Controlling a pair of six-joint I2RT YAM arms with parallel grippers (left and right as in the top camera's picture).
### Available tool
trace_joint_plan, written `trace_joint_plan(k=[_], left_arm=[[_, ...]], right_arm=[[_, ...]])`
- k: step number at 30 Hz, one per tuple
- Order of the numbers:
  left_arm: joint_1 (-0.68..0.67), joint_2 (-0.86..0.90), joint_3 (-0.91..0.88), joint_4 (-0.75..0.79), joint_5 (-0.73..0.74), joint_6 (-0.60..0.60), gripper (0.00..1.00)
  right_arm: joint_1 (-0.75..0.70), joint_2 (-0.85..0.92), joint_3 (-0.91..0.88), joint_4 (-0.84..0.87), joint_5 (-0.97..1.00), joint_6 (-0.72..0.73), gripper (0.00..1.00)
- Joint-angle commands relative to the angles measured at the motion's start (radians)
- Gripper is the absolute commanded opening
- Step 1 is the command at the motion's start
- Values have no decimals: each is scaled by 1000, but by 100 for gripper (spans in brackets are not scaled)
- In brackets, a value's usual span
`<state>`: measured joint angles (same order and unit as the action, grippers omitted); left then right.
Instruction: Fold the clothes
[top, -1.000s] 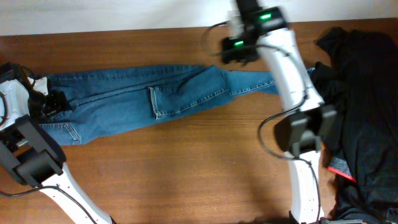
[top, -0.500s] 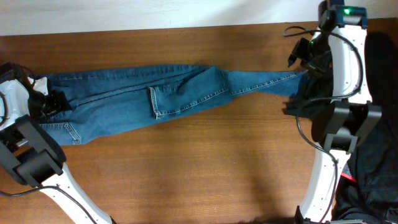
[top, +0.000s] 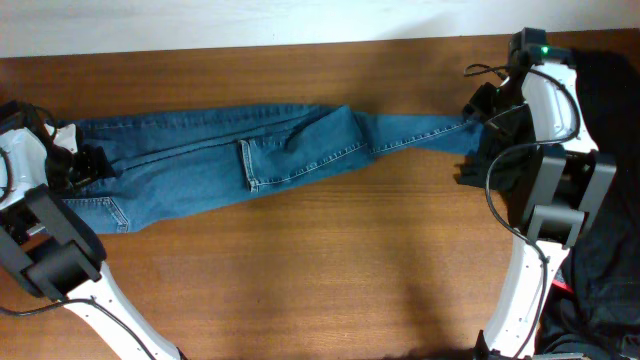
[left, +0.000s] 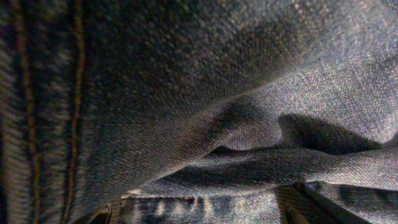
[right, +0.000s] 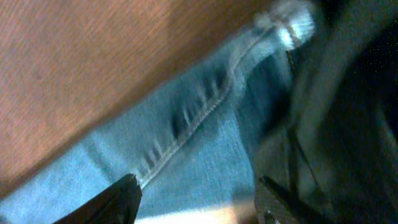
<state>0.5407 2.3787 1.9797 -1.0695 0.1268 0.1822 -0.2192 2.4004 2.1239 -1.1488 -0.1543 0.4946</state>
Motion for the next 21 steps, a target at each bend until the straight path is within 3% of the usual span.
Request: trace_joint_plan(k=[1, 21], left_arm=[[2, 24, -18, -8, -6, -5, 79], [2, 24, -18, -9, 9, -5, 79]], right_arm=[[-4, -6, -40, 59, 9, 16, 65], [-1, 44, -50, 157, 20, 65, 59]])
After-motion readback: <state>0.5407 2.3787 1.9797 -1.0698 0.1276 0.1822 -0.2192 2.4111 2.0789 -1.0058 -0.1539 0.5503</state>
